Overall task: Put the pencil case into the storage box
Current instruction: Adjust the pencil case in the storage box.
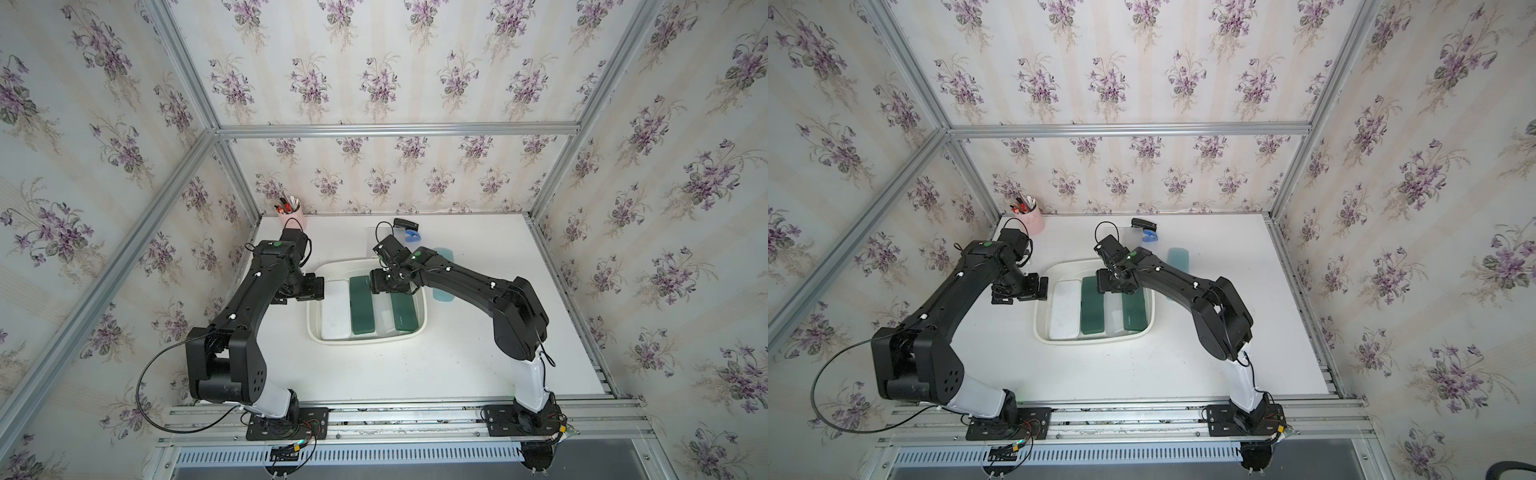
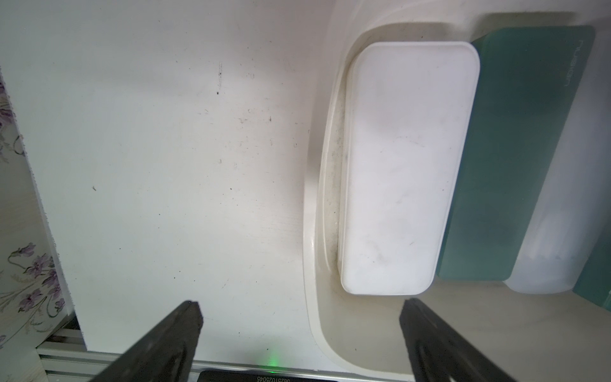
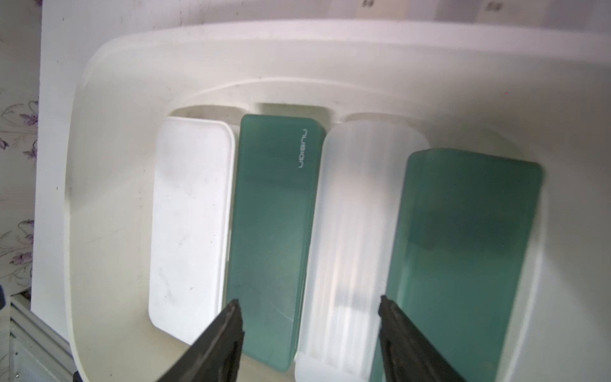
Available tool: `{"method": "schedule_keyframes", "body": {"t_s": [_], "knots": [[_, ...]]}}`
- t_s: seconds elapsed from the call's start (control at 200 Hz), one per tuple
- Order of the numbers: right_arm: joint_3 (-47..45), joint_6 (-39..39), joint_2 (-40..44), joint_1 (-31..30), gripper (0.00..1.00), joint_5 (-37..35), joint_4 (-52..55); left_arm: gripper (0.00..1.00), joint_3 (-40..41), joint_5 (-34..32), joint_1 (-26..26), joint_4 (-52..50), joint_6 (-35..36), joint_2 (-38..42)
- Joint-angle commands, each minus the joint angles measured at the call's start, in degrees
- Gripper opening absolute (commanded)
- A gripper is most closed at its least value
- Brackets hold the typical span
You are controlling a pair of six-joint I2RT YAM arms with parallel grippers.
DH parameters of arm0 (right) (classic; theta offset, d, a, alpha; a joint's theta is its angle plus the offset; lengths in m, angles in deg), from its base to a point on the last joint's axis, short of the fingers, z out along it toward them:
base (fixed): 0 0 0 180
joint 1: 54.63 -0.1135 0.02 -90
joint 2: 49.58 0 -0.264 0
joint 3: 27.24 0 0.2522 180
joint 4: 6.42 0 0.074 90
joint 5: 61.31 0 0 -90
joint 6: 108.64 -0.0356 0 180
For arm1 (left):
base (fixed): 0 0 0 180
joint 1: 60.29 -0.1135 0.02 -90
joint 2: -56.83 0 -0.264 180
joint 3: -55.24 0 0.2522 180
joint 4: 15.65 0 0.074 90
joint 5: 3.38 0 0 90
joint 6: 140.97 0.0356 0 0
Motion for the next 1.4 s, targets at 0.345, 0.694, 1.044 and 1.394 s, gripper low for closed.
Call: {"method": "schedule_keyframes", "body": {"t_s": [0.345,0.694,1.044,1.394], "knots": [[-13.3,-0.2,2.0,0.5,0.68,1.6,-7.2,0.99,2.3,-0.7,-0.1,-0.7,0.6,1.2],[-8.6,0.3,4.4,0.6,0.68,0.4,-5.7,0.99,1.9,-1.0,-0.1,-0.9,1.0,1.1],[-8.8,0.8,4.1,0.9,0.59,-2.1,0.4,0.99,1.9,0.2,-0.1,-0.6,1.3,0.2],[-3.5,1.1,-3.0,0.8,0.72,-4.1,4.4,0.99,2.5,0.3,-0.1,-0.4,2.0,0.2]]}}
